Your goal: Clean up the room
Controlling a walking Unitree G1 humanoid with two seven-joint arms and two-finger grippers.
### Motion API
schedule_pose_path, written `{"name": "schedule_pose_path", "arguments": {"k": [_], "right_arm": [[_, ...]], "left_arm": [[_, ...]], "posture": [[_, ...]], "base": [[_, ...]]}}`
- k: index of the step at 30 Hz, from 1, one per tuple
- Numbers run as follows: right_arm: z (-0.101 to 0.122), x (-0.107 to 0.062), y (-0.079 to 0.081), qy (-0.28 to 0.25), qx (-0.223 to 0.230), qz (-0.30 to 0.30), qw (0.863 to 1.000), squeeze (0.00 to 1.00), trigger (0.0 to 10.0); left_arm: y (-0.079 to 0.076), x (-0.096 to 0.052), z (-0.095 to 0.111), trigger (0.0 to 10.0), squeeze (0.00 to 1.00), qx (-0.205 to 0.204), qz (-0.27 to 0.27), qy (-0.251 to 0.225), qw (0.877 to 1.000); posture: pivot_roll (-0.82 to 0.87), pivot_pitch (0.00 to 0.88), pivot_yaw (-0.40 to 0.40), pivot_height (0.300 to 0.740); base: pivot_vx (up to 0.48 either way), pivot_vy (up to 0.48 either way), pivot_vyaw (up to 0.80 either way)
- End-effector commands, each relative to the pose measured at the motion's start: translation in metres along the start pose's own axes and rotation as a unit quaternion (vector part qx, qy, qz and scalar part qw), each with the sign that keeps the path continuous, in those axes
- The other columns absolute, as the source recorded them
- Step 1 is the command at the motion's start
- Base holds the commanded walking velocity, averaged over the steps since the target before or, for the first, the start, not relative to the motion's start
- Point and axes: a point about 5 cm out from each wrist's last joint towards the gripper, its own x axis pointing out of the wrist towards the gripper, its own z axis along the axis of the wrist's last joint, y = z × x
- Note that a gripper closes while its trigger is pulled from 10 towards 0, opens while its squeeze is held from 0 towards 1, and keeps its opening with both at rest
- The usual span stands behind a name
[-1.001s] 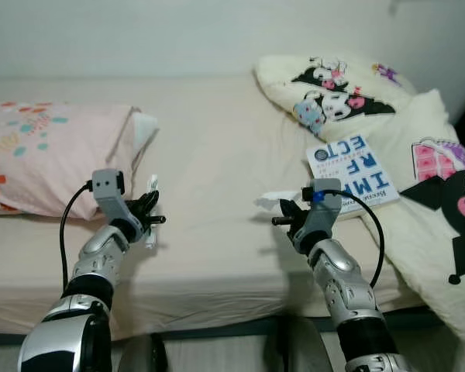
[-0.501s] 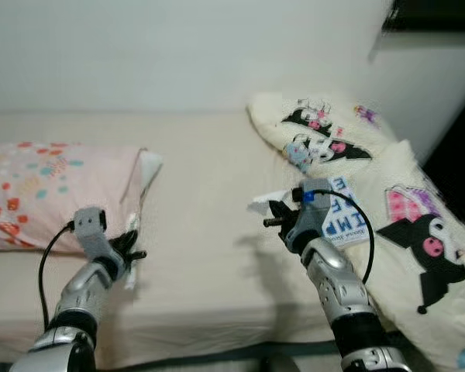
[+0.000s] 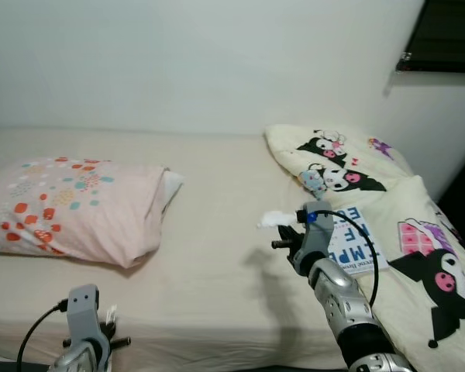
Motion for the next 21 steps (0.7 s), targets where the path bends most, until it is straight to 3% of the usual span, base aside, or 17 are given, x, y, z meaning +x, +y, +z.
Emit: {"name": "schedule_pose_path", "arguments": {"k": [1, 5, 10, 12, 13, 14, 15, 19, 21], "right_arm": [[-0.016, -0.005, -0.007, 0.025, -0.001, -0.015, 1.000, 0.00, 10.0], [-0.076, -0.032, -0.023, 0.131, 0.018, -0.062, 0.989, 0.00, 10.0], [-0.092, -0.042, -0.027, 0.159, 0.023, -0.077, 0.984, 0.00, 10.0], [-0.123, -0.066, -0.037, 0.219, 0.035, -0.112, 0.969, 0.00, 10.0], [-0.123, -0.066, -0.037, 0.219, 0.035, -0.112, 0.969, 0.00, 10.0], [-0.139, -0.082, -0.041, 0.251, 0.043, -0.128, 0.959, 0.00, 10.0], [-0.139, -0.082, -0.041, 0.251, 0.043, -0.128, 0.959, 0.00, 10.0], [-0.181, -0.129, -0.044, 0.321, 0.081, -0.172, 0.928, 0.00, 10.0], [-0.187, -0.135, -0.043, 0.332, 0.091, -0.177, 0.922, 0.00, 10.0]], "left_arm": [[0.001, -0.003, -0.017, 10.0, 0.00, -0.001, 0.012, 0.030, 0.999], [0.006, -0.016, -0.060, 10.0, 0.00, -0.011, 0.057, 0.103, 0.993], [0.007, -0.019, -0.068, 10.0, 0.00, -0.004, 0.063, 0.117, 0.991], [0.009, -0.022, -0.075, 10.0, 0.00, 0.011, 0.070, 0.132, 0.989], [0.009, -0.022, -0.075, 10.0, 0.00, 0.011, 0.070, 0.132, 0.989], [0.009, -0.023, -0.076, 10.0, 0.00, 0.014, 0.071, 0.135, 0.988], [0.009, -0.023, -0.076, 10.0, 0.00, 0.014, 0.071, 0.135, 0.988], [0.007, -0.022, -0.076, 10.0, 0.00, 0.026, 0.070, 0.136, 0.988], [0.007, -0.022, -0.076, 10.0, 0.00, 0.028, 0.069, 0.136, 0.988]], "posture": [[0.02, 0.000, -0.033, 0.705], [0.01, 0.000, -0.031, 0.725], [0.01, 0.000, -0.031, 0.735], [0.01, 0.000, -0.033, 0.740], [0.01, 0.000, -0.033, 0.740], [0.01, 0.000, -0.033, 0.740], [0.01, 0.000, -0.033, 0.740], [0.01, 0.000, -0.034, 0.740], [0.01, 0.000, -0.034, 0.740]], "base": [[0.000, 0.000, 0.00], [0.000, 0.000, 0.00], [0.000, 0.000, 0.00], [0.000, 0.000, 0.00], [0.000, 0.000, 0.00], [0.000, 0.000, 0.00], [0.000, 0.000, 0.00], [0.000, 0.000, 0.00], [0.000, 0.000, 0.00]]}}
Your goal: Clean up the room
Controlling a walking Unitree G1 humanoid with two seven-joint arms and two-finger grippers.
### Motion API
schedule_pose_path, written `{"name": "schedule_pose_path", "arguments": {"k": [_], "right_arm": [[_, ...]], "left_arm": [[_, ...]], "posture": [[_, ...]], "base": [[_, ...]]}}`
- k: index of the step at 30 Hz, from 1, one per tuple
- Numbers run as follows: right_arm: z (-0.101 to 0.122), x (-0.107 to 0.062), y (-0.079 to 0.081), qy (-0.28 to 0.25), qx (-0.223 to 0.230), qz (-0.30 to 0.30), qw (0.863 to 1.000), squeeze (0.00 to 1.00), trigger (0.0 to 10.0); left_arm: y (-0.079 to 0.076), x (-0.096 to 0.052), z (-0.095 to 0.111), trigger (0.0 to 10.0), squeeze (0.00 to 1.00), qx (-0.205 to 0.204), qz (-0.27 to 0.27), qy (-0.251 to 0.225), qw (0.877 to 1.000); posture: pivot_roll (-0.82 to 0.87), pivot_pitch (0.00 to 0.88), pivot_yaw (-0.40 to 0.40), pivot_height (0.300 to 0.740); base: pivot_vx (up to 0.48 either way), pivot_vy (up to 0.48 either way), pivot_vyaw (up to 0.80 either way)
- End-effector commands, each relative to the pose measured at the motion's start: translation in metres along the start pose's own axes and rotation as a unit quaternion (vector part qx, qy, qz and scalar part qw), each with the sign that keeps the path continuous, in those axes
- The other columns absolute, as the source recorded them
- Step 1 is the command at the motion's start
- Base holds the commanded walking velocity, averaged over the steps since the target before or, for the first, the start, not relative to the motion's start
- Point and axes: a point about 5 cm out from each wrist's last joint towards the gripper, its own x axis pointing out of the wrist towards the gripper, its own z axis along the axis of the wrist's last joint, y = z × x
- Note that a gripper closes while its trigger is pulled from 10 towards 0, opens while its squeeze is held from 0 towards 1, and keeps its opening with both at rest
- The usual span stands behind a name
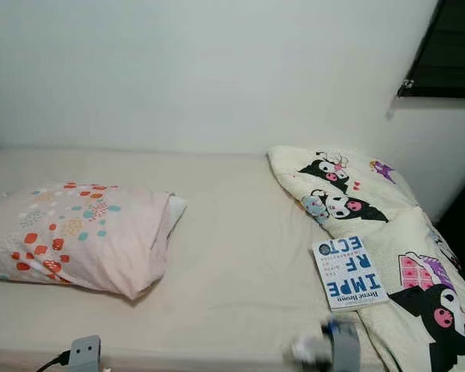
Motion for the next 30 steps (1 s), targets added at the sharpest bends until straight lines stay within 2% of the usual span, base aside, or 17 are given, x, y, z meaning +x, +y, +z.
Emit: {"name": "schedule_pose_path", "arguments": {"k": [1, 2, 5, 7, 20, 24, 27, 30], "right_arm": [[0.003, 0.001, 0.000, -0.005, 0.013, -0.002, 1.000, 0.00, 10.0], [-0.027, -0.005, -0.004, 0.053, -0.027, -0.016, 0.998, 0.00, 10.0], [-0.037, -0.007, -0.005, 0.073, -0.048, -0.021, 0.996, 0.00, 10.0], [-0.047, -0.010, -0.005, 0.091, -0.068, -0.020, 0.993, 0.00, 10.0], [-0.039, -0.005, 0.004, 0.086, -0.099, -0.006, 0.991, 0.00, 10.0], [-0.038, -0.004, 0.010, 0.088, -0.111, -0.004, 0.990, 0.00, 10.0], [-0.042, -0.003, 0.017, 0.093, -0.119, -0.001, 0.989, 0.00, 10.0], [-0.047, -0.004, 0.024, 0.097, -0.126, 0.004, 0.987, 0.00, 10.0]], "left_arm": [[-0.003, 0.000, -0.003, 10.0, 0.00, 0.007, -0.003, 0.006, 1.000], [-0.007, 0.000, -0.003, 10.0, 0.00, 0.023, -0.006, 0.009, 1.000], [-0.010, 0.001, -0.003, 10.0, 0.00, 0.030, -0.008, 0.010, 0.999], [-0.013, 0.001, -0.003, 10.0, 0.00, 0.049, -0.012, 0.012, 0.999], [-0.016, 0.000, -0.009, 10.0, 0.00, 0.095, -0.020, 0.027, 0.995], [-0.017, 0.000, -0.009, 10.0, 0.00, 0.097, -0.022, 0.035, 0.994], [-0.019, 0.001, -0.008, 10.0, 0.00, 0.091, -0.029, 0.035, 0.995], [-0.019, 0.001, -0.004, 10.0, 0.00, 0.102, -0.030, 0.031, 0.994]], "posture": [[0.01, 0.000, -0.034, 0.740], [0.00, 0.000, -0.030, 0.740], [0.00, 0.000, -0.033, 0.740], [0.01, 0.000, -0.036, 0.740], [0.01, 0.000, -0.032, 0.740], [0.01, 0.000, -0.032, 0.740], [0.01, 0.000, -0.032, 0.740], [0.01, 0.000, -0.041, 0.740]], "base": [[0.000, 0.000, 0.00], [0.000, 0.000, 0.73], [0.000, 0.000, 0.73], [0.000, 0.000, 0.73], [0.000, 0.000, 0.73], [0.000, 0.000, 0.73], [-0.480, 0.000, 0.73], [0.000, 0.000, 0.73]]}}
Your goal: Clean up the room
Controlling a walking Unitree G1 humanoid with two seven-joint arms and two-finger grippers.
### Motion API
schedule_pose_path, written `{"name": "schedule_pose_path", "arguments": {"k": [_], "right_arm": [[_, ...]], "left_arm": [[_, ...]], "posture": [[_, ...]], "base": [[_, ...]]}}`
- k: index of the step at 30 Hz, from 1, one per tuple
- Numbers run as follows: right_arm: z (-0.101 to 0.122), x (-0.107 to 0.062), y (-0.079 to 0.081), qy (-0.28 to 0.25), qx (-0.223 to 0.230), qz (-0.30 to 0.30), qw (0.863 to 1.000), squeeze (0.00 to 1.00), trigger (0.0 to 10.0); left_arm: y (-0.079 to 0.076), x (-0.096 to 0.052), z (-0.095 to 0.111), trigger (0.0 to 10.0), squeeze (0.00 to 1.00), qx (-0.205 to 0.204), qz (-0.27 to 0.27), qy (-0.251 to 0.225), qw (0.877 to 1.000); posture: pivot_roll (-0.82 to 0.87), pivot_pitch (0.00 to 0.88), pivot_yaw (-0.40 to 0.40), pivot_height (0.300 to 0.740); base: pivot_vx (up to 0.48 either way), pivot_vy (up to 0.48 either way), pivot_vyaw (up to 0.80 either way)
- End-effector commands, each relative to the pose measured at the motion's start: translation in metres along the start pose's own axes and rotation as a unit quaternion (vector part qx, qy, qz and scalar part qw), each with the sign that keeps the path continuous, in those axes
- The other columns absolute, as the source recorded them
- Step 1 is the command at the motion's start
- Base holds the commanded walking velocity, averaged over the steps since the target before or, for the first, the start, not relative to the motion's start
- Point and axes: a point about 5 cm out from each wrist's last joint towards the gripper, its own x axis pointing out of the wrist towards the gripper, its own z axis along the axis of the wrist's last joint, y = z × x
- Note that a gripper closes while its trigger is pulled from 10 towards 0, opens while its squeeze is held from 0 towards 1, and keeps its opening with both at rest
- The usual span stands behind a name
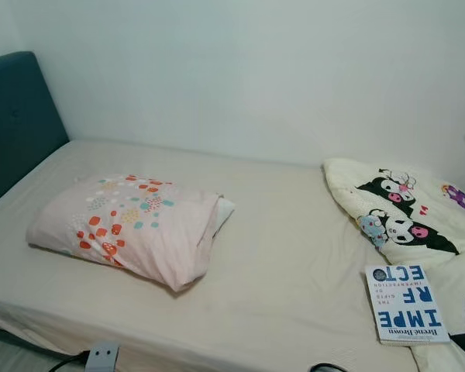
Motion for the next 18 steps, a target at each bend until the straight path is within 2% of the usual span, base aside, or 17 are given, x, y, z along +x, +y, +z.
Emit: {"name": "schedule_pose_path", "arguments": {"k": [1, 9, 12, 18], "right_arm": [[-0.007, 0.000, 0.006, 0.011, -0.007, 0.003, 1.000, 0.00, 10.0], [-0.006, 0.001, 0.014, 0.011, -0.015, 0.007, 1.000, 0.00, 10.0], [-0.005, 0.001, 0.012, 0.010, -0.021, 0.007, 1.000, 0.00, 10.0], [-0.005, 0.000, 0.010, 0.007, -0.025, 0.006, 1.000, 0.00, 10.0]], "left_arm": [[0.002, 0.000, 0.001, 10.0, 0.00, 0.017, -0.001, 0.005, 1.000], [0.004, 0.001, 0.013, 10.0, 0.00, 0.036, -0.005, -0.005, 0.999], [0.002, 0.000, 0.002, 10.0, 0.00, 0.047, -0.008, 0.002, 0.999], [0.001, 0.000, -0.003, 10.0, 0.00, 0.053, -0.011, 0.006, 0.999]], "posture": [[0.01, 0.000, -0.041, 0.740], [0.01, 0.000, -0.040, 0.740], [0.01, 0.000, -0.040, 0.740], [0.02, 0.000, -0.041, 0.740]], "base": [[0.000, 0.000, 0.73], [0.000, 0.000, 0.73], [0.000, 0.000, 0.73], [0.000, 0.000, 0.73]]}}
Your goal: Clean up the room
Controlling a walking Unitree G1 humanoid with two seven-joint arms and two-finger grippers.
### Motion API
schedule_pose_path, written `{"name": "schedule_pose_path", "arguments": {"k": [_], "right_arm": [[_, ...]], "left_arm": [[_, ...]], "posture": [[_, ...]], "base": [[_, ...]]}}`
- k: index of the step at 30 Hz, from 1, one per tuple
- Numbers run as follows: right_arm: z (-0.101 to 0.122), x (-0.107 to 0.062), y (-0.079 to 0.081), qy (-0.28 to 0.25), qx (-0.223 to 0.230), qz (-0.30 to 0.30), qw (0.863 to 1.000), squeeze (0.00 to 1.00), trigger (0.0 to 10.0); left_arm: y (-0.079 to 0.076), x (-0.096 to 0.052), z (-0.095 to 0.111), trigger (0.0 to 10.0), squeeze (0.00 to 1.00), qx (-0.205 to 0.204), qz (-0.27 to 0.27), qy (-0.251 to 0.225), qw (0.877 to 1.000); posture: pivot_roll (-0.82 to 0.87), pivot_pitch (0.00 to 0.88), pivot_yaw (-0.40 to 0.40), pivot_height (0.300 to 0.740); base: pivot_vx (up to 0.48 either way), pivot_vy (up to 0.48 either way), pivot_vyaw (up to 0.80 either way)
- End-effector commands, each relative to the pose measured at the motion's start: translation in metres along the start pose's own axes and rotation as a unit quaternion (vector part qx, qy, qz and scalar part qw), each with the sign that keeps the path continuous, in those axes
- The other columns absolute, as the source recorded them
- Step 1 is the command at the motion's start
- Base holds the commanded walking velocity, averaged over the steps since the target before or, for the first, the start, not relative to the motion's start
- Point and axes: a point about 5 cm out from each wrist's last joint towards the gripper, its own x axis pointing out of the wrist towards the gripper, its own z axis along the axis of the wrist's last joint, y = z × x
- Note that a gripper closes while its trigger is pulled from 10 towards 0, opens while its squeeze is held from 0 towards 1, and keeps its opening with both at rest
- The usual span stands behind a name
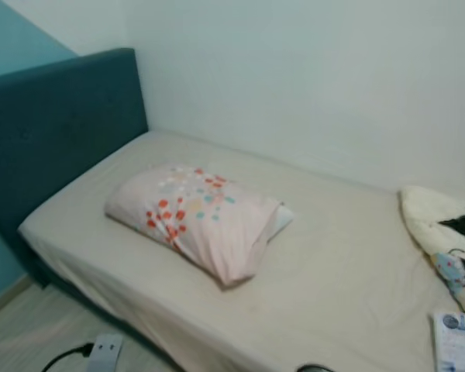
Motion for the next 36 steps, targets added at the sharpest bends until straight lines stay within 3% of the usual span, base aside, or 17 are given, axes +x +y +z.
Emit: {"name": "schedule_pose_path", "arguments": {"k": [1, 36], "right_arm": [[-0.0039, -0.0002, 0.0037, 0.005, -0.004, 0.005, 1.000, 0.00, 10.0], [-0.0054, -0.0005, 0.0032, 0.005, -0.017, 0.007, 1.000, 0.00, 10.0]], "left_arm": [[0.0021, -0.0003, -0.0016, 10.0, 0.00, 0.010, 0.002, 0.006, 1.000], [-0.0002, 0.0008, 0.0057, 10.0, 0.00, 0.011, -0.004, 0.003, 1.000]], "posture": [[0.02, 0.000, -0.041, 0.740], [0.01, 0.000, -0.042, 0.740]], "base": [[0.000, 0.000, 0.73], [0.000, 0.000, 0.73]]}}
